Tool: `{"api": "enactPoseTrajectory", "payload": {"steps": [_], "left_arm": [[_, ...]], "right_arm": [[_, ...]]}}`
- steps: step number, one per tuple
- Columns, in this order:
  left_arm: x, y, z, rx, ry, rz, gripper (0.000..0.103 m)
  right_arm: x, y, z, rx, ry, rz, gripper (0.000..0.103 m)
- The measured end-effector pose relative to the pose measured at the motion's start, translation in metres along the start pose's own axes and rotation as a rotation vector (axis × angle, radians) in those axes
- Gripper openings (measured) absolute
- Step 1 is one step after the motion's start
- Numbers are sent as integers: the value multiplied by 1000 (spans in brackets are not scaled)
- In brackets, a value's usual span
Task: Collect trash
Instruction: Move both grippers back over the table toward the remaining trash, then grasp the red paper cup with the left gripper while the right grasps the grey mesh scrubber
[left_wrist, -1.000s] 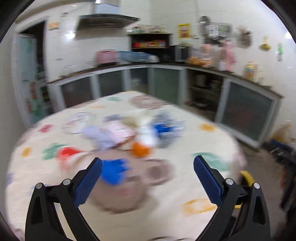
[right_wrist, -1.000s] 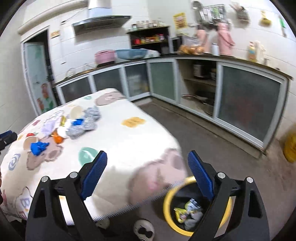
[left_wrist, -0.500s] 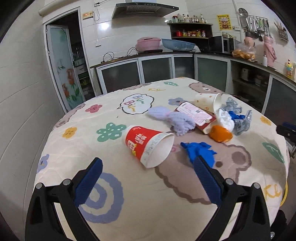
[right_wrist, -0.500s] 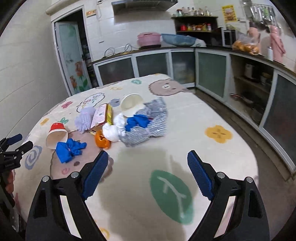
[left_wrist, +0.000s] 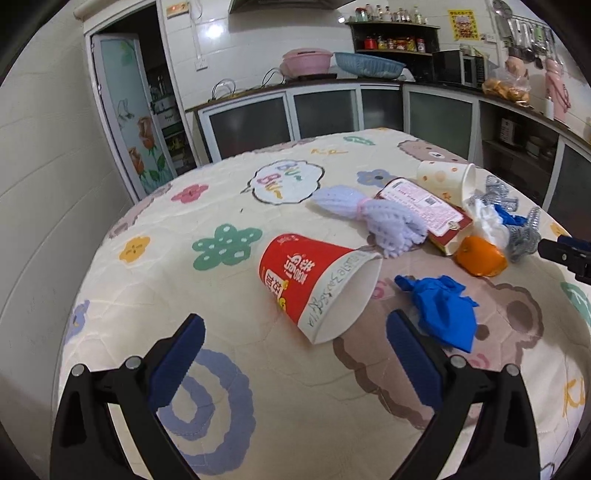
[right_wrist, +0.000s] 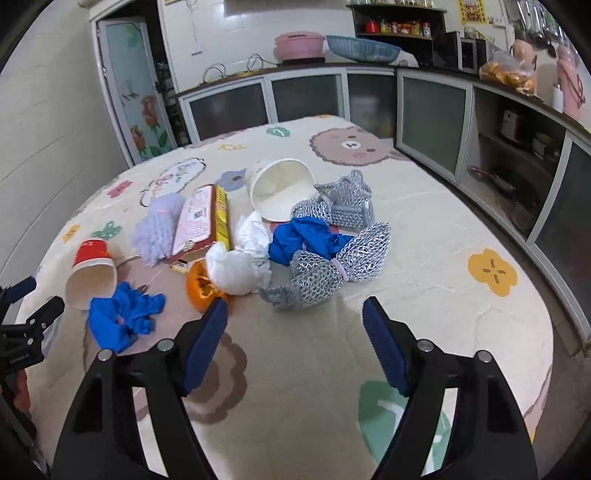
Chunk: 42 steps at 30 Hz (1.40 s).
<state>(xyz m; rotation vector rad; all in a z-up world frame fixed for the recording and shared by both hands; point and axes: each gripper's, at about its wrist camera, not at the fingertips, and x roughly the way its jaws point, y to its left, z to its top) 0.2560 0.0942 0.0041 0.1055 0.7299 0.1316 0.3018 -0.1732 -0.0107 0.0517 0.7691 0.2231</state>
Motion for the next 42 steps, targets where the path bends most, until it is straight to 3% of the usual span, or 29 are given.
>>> {"api": "enactPoseTrajectory", "payload": {"steps": [13, 26, 28, 31, 33, 36, 42], "left_arm": [[36, 7, 8, -67, 80, -15, 95], [46, 9, 17, -97, 92, -47, 94], [49, 10, 16, -108, 101, -59, 84], [56, 12, 14, -127, 141, -81, 58], [62, 14, 12, -138, 171, -105, 31], [66, 14, 11, -145, 194, -124, 12], [54, 16, 12, -152, 172, -153, 9]], "right_arm": [[33, -9, 9, 90, 59, 8, 70], [46, -14, 11, 129, 77, 5, 57], [48, -16, 11, 141, 88, 8, 48], [52, -20, 10, 154, 108, -7, 32], [51, -23, 9, 170, 109, 2, 26], [47, -25, 8, 177, 105, 8, 19], [29, -28, 2, 198, 115, 31, 19]]}}
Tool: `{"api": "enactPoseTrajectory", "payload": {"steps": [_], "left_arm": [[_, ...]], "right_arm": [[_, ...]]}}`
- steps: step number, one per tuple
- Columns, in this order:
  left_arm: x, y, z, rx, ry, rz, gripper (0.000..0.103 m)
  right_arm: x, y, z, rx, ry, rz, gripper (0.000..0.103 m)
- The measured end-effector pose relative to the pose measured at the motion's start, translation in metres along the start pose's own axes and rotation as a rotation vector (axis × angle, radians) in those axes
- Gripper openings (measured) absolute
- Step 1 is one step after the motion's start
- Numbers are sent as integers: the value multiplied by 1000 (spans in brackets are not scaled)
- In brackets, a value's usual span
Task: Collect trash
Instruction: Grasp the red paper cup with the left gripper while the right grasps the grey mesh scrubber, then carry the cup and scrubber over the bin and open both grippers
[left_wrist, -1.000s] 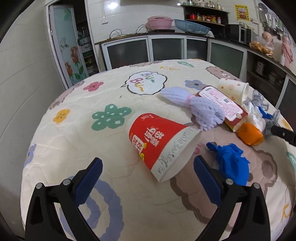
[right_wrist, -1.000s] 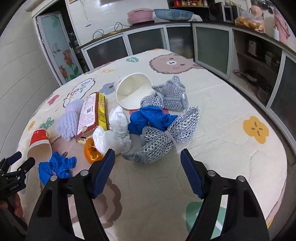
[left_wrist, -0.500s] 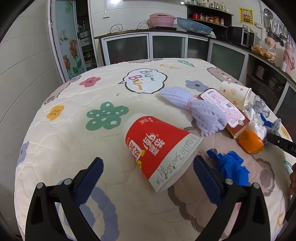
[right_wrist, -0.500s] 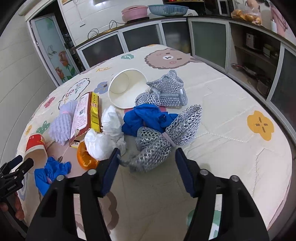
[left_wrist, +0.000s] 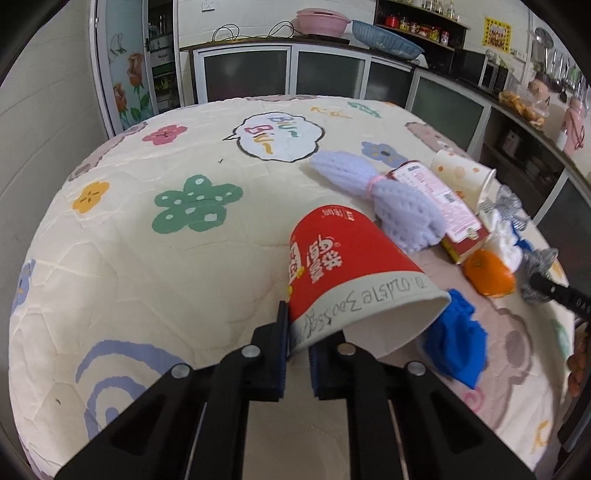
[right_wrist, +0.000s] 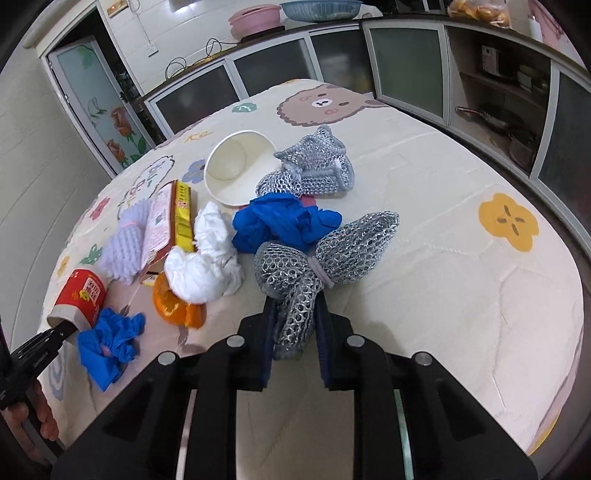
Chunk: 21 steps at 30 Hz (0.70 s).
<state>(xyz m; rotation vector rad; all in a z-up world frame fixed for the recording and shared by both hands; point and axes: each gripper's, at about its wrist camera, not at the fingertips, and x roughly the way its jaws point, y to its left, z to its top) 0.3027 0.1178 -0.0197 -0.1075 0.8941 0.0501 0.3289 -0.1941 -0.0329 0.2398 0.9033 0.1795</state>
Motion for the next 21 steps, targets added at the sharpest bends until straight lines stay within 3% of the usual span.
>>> {"api": "enactPoseTrajectory", "payload": {"steps": [12, 21], "left_arm": [[-50, -5, -5, 21, -88, -34, 9], [-73, -43, -21, 106, -99, -99, 9]], "right_arm": [[-65, 1, -20, -26, -70, 15, 19], [-101, -15, -42, -5, -92, -3, 19]]}}
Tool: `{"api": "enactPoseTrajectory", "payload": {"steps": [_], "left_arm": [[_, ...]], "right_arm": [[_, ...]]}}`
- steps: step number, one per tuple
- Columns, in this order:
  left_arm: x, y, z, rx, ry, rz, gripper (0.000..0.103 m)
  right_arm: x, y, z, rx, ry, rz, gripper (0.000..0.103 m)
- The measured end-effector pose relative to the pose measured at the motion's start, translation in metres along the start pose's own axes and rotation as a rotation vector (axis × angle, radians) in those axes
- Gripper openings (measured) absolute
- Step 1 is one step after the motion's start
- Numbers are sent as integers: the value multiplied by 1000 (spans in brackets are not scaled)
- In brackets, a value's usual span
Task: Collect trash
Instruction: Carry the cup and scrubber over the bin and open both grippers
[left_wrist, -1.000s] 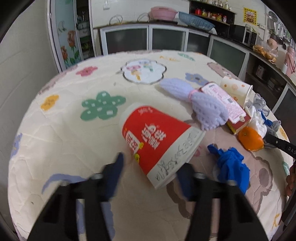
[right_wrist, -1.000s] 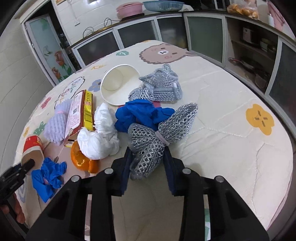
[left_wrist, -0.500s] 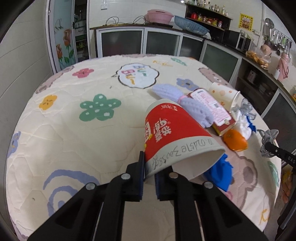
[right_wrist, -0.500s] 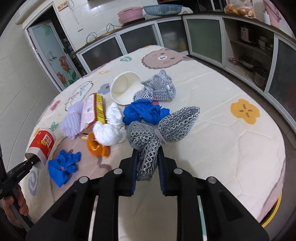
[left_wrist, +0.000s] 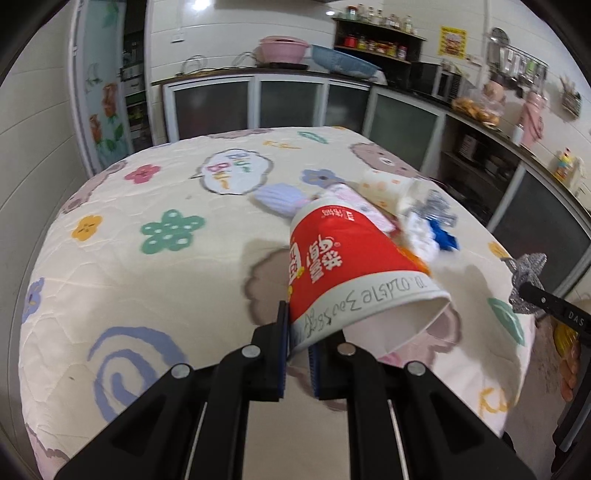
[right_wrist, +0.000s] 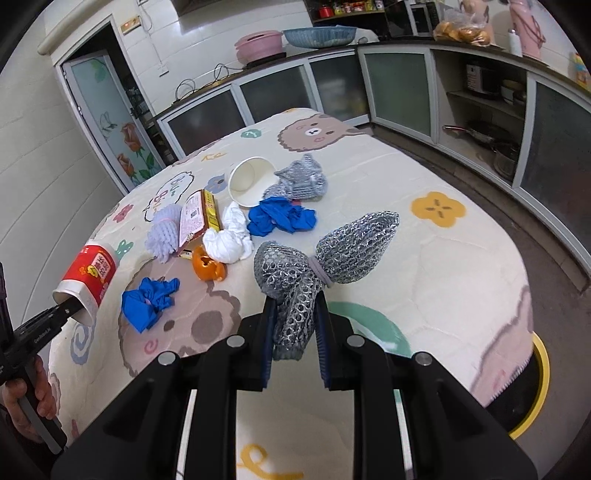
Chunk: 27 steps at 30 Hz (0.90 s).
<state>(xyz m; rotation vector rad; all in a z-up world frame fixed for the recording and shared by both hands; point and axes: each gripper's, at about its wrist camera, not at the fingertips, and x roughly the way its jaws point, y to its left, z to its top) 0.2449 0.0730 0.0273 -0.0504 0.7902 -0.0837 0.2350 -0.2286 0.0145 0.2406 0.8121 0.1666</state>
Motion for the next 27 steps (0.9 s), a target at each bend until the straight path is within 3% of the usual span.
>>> {"api": "enactPoseTrajectory", "payload": {"steps": [13, 27], "left_arm": [[-3, -110, -10, 196, 5, -165, 9], [11, -279, -20, 456, 23, -413, 9]], "right_arm": [[-68, -68, -24, 78, -75, -95, 19], [-118, -188, -67, 239, -113, -277, 19]]}}
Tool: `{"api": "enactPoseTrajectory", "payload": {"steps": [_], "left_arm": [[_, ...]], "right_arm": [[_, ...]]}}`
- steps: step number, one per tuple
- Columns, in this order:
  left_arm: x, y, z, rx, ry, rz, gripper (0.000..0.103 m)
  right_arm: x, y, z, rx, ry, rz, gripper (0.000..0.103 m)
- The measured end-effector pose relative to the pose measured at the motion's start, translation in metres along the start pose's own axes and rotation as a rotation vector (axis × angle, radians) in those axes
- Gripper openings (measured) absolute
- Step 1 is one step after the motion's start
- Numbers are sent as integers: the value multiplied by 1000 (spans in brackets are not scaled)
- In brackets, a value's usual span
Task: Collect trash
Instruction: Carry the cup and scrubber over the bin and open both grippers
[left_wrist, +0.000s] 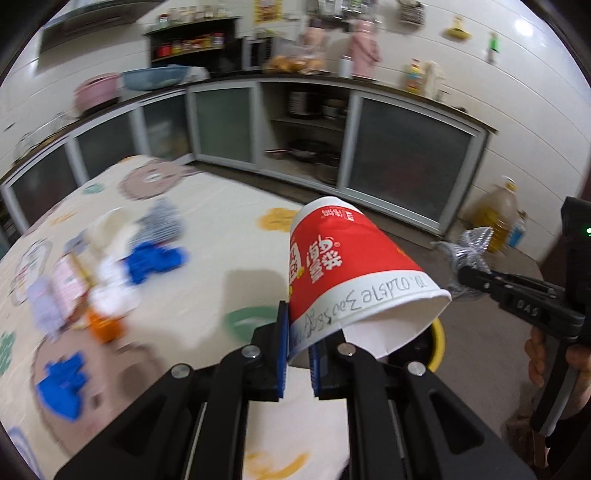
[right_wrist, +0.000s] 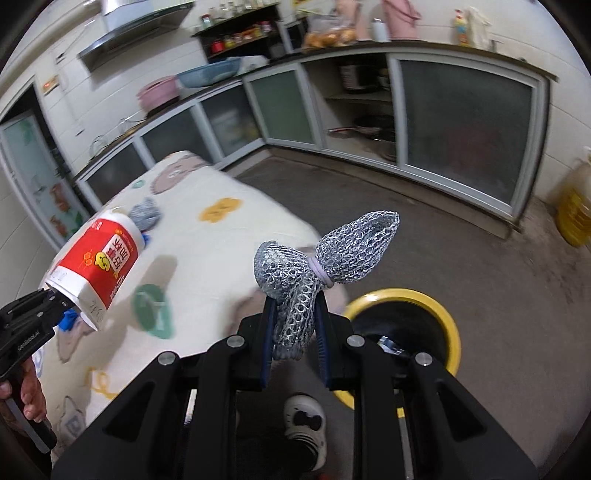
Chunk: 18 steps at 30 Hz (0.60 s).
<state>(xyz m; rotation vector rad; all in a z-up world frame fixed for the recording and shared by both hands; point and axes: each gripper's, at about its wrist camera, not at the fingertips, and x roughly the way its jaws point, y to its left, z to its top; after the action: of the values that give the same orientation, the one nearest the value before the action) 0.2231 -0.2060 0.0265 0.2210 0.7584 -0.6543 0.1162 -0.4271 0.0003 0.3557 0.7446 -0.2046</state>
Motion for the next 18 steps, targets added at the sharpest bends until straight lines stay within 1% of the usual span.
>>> {"api": "enactPoseTrajectory", "payload": {"steps": [4, 7, 13, 18], "left_arm": [[33, -40, 10, 63, 26, -79, 9], [61, -67, 17, 106, 45, -119, 9], [110, -103, 24, 127, 106, -166, 9], [140, -120, 27, 147, 146, -182, 9]], "right_arm": [[5, -36, -6, 47, 10, -54, 19], [12, -58, -11, 83, 27, -77, 19], [41, -99, -24, 137, 87, -128, 19], [66, -114, -33, 162, 136, -147, 19]]}}
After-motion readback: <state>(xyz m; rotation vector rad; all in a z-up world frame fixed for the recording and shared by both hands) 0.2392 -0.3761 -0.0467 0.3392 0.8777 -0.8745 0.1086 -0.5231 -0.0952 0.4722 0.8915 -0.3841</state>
